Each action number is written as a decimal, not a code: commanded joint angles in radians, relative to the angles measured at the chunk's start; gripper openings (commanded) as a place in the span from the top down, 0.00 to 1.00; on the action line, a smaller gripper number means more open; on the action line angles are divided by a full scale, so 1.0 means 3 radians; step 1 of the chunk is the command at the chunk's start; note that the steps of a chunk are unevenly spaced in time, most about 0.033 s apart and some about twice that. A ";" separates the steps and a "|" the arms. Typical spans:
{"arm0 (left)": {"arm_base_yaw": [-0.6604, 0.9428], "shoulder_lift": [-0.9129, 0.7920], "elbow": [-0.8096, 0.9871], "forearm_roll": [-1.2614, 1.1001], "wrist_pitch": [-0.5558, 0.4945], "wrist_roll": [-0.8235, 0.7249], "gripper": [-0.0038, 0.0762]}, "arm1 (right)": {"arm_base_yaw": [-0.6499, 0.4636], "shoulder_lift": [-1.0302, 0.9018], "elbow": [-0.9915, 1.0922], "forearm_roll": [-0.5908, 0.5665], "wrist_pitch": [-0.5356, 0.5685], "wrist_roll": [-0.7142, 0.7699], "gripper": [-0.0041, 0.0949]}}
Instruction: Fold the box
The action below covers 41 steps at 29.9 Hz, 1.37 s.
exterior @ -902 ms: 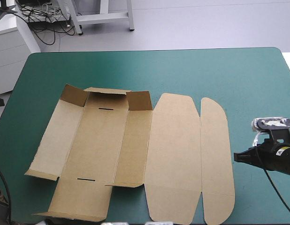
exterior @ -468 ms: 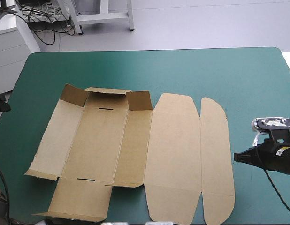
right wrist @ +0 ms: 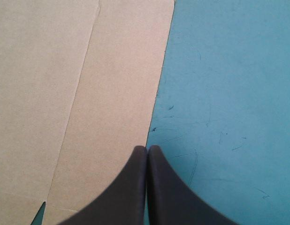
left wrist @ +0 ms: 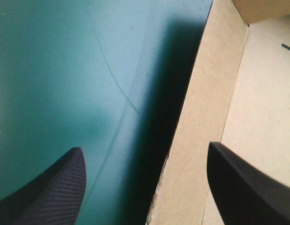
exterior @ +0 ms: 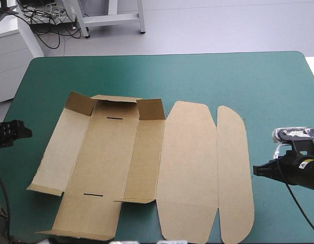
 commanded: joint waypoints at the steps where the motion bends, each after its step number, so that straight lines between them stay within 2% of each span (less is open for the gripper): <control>1: -0.0044 -0.0121 0.0104 -0.0228 0.0180 0.0254 0.32 | -0.0015 -0.0009 -0.0077 0.0028 -0.0140 -0.0030 0.98; 13: -0.0362 0.0186 0.0417 -0.0225 0.0203 0.0525 0.32 | -0.0015 -0.0009 -0.0077 0.0028 -0.0105 -0.0030 0.98; 24: -0.1019 0.0353 0.0423 0.0000 0.0203 0.0351 0.32 | -0.0015 -0.0009 -0.0077 0.0028 0.0039 -0.0030 0.98; 30: -0.1041 0.0326 0.0489 0.0086 0.0207 0.0152 0.32 | -0.0015 -0.0009 -0.0077 0.0028 0.0066 -0.0030 0.98; 34: -0.1041 0.0239 0.0685 0.0224 0.0207 0.0176 0.32 | -0.0015 -0.0009 -0.0077 0.0028 0.0125 -0.0030 0.98; 41: -0.1041 0.0150 0.0745 0.0023 0.0207 0.0257 0.32 | -0.0015 -0.0009 -0.0077 0.0028 0.0157 -0.0030 0.98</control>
